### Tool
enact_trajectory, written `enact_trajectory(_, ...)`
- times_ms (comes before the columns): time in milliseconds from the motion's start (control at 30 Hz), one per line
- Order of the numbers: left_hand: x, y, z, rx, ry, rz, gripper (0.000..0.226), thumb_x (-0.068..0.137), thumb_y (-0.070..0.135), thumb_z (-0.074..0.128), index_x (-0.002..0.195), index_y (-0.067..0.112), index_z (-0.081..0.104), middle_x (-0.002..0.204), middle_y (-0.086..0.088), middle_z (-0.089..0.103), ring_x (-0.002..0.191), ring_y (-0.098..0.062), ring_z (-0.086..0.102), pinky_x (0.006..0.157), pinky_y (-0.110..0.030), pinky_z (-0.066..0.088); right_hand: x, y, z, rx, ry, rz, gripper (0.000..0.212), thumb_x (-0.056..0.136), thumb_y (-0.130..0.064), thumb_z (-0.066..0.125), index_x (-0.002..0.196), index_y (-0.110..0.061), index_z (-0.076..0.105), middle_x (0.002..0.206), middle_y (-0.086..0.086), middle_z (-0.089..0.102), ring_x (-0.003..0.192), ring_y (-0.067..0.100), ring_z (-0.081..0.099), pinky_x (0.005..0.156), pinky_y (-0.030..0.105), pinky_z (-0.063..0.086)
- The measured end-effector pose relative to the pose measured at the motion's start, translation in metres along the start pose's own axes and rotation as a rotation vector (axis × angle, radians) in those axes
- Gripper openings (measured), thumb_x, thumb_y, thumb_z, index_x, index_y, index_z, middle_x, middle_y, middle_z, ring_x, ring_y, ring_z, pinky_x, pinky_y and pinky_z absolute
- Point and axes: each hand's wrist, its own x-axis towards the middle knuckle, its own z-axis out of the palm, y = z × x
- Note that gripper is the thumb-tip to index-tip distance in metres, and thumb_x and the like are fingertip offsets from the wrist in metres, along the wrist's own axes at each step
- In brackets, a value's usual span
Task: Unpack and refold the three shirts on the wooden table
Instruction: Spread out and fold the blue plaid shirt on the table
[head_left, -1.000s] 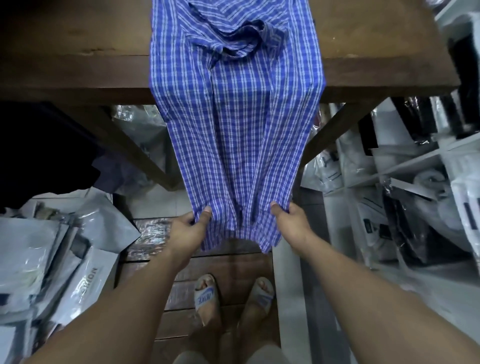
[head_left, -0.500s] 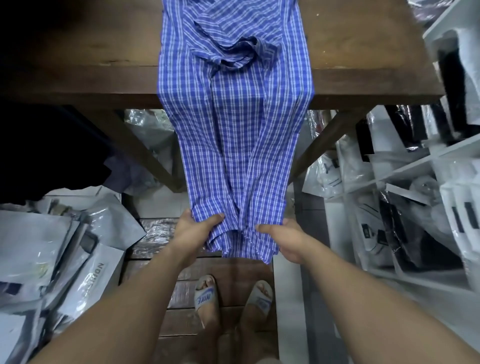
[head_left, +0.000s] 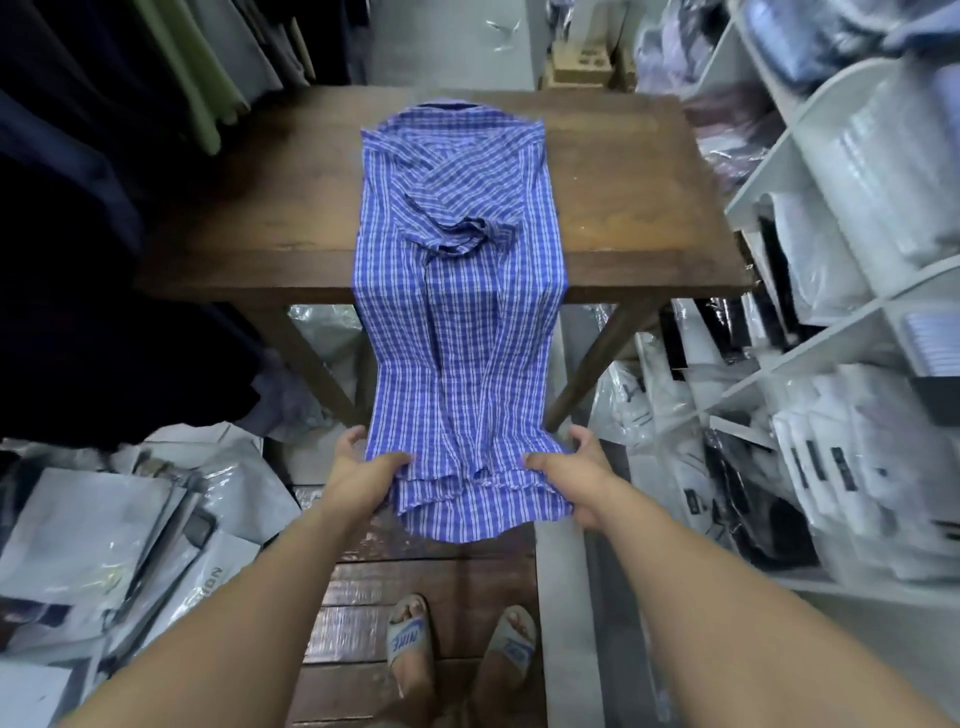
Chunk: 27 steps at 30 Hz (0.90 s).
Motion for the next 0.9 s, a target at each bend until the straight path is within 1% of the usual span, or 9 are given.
enact_trajectory(100,-0.021,0.040,0.004,-0.075,0.008,0.083,0.036,0.097,0.003,0.057,0.122,0.025,0.044,0.100,-0.002,0.062,0.066,-0.016,0.059,0.047,-0.028,0.046,-0.016,-0.028,-0.007,0.011,0.020,-0.067,0.038,0.086,-0.008,0.074,0.118,-0.017,0.056,0.113,0.009,0.066,0.088,0.030,0.073,0.070,0.043,0.062)
enact_trajectory(200,-0.042,0.086,0.007,-0.081,-0.047,0.140,0.018,0.095,0.004,0.052,0.099,0.020,0.057,0.081,0.000,0.063,0.056,-0.014,0.055,0.049,-0.026,0.041,-0.035,-0.061,-0.016,0.048,0.031,-0.139,0.010,0.088,-0.010,0.071,0.098,-0.013,0.072,0.098,0.013,0.075,0.086,0.030,0.074,0.078,0.046,0.062)
enact_trajectory(333,-0.062,0.134,0.012,-0.094,-0.072,0.241,0.017,0.092,0.008,0.059,0.084,0.019,0.069,0.068,0.002,0.068,0.055,-0.015,0.060,0.052,-0.026,0.043,-0.049,-0.103,-0.037,0.090,0.022,-0.215,0.018,0.086,-0.014,0.073,0.101,-0.004,0.075,0.085,0.010,0.078,0.074,0.023,0.076,0.060,0.031,0.057)
enact_trajectory(400,-0.069,0.152,0.015,-0.099,-0.064,0.306,0.016,0.093,0.009,0.061,0.085,0.018,0.072,0.071,0.006,0.071,0.060,-0.011,0.064,0.053,-0.025,0.049,-0.049,-0.125,-0.044,0.103,0.021,-0.274,0.024,0.083,-0.017,0.076,0.104,-0.004,0.074,0.090,0.011,0.078,0.080,0.025,0.076,0.067,0.037,0.060)
enact_trajectory(467,-0.071,0.169,0.015,-0.121,-0.033,0.342,0.011,0.093,0.014,0.064,0.092,0.020,0.073,0.083,0.005,0.073,0.072,-0.010,0.065,0.054,-0.025,0.051,-0.052,-0.148,-0.046,0.163,0.040,-0.331,0.022,0.082,-0.016,0.081,0.100,-0.005,0.074,0.091,0.012,0.078,0.083,0.028,0.076,0.077,0.046,0.062)
enact_trajectory(533,-0.070,0.182,0.015,-0.153,-0.017,0.356,0.007,0.093,0.015,0.067,0.095,0.020,0.072,0.084,0.002,0.072,0.074,-0.014,0.065,0.054,-0.024,0.051,-0.054,-0.167,-0.047,0.207,0.076,-0.363,0.018,0.080,-0.012,0.084,0.093,-0.006,0.073,0.087,0.013,0.077,0.081,0.030,0.076,0.079,0.050,0.062)
enact_trajectory(633,-0.067,0.200,0.016,-0.166,0.001,0.369,0.011,0.091,0.014,0.070,0.101,0.017,0.071,0.085,-0.005,0.072,0.073,-0.020,0.064,0.070,-0.037,0.053,-0.052,-0.192,-0.045,0.213,0.102,-0.379,0.017,0.074,-0.012,0.087,0.087,-0.008,0.076,0.082,0.011,0.078,0.079,0.030,0.075,0.081,0.051,0.062)
enact_trajectory(767,-0.051,0.234,0.019,-0.210,0.016,0.381,0.009,0.091,0.014,0.068,0.099,0.017,0.071,0.085,-0.005,0.073,0.069,-0.020,0.066,0.069,-0.037,0.058,-0.039,-0.235,-0.035,0.220,0.102,-0.419,0.009,0.078,-0.009,0.083,0.083,-0.010,0.076,0.083,0.009,0.078,0.077,0.028,0.075,0.081,0.048,0.062)
enact_trajectory(900,-0.017,0.282,0.024,-0.247,0.018,0.401,0.007,0.092,0.013,0.068,0.093,0.020,0.070,0.084,-0.003,0.072,0.068,-0.018,0.065,0.072,-0.039,0.060,-0.012,-0.288,-0.022,0.222,0.112,-0.443,0.008,0.076,-0.012,0.084,0.082,-0.013,0.079,0.088,0.006,0.078,0.088,0.028,0.074,0.092,0.050,0.058)
